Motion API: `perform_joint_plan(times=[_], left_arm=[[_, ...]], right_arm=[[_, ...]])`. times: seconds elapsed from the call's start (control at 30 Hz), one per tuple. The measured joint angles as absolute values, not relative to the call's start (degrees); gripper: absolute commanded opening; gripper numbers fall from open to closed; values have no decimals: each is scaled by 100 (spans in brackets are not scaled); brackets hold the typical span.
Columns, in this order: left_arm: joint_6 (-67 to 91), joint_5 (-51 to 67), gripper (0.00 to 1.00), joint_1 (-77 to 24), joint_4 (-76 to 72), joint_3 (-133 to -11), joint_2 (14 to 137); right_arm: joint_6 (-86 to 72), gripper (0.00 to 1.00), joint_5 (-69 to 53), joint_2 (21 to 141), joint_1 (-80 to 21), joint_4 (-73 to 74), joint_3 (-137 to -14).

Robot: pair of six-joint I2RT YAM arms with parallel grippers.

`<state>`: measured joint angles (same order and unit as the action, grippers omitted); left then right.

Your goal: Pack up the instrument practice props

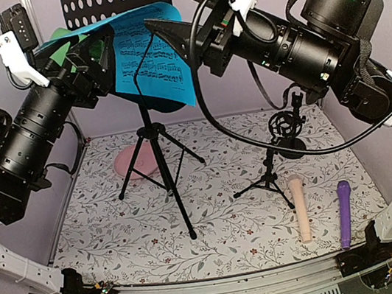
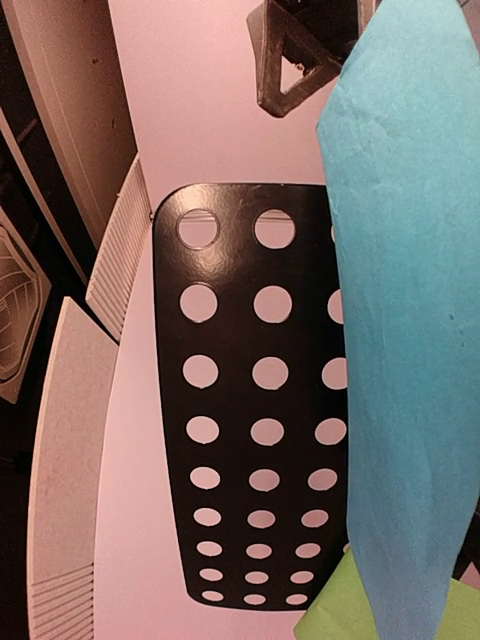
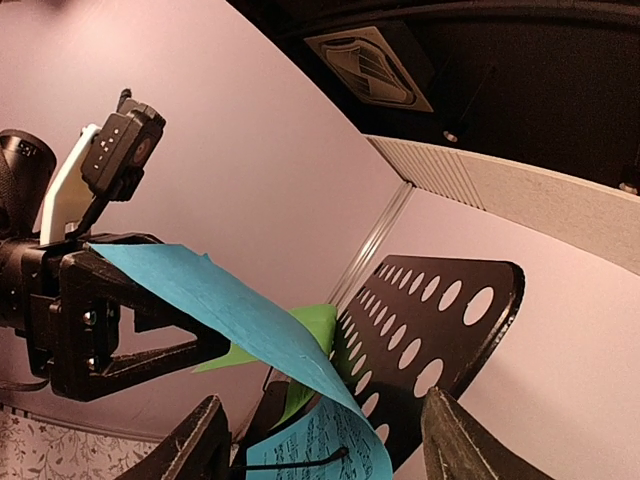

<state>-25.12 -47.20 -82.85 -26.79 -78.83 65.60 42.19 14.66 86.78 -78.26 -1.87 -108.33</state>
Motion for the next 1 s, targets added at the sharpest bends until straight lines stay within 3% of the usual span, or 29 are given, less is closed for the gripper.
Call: perform_joint_plan(times=[0.33, 1.0], left_arm=[[-2390, -4692, 76, -8281, -2576, -7872, 6471], [-2141, -4602, 74, -8281, -2174, -7592, 6340]], right_arm=[[4941, 56, 1673, 9065, -7883, -397, -10833], [5966, 60, 2093, 9233, -8025, -998, -10932]])
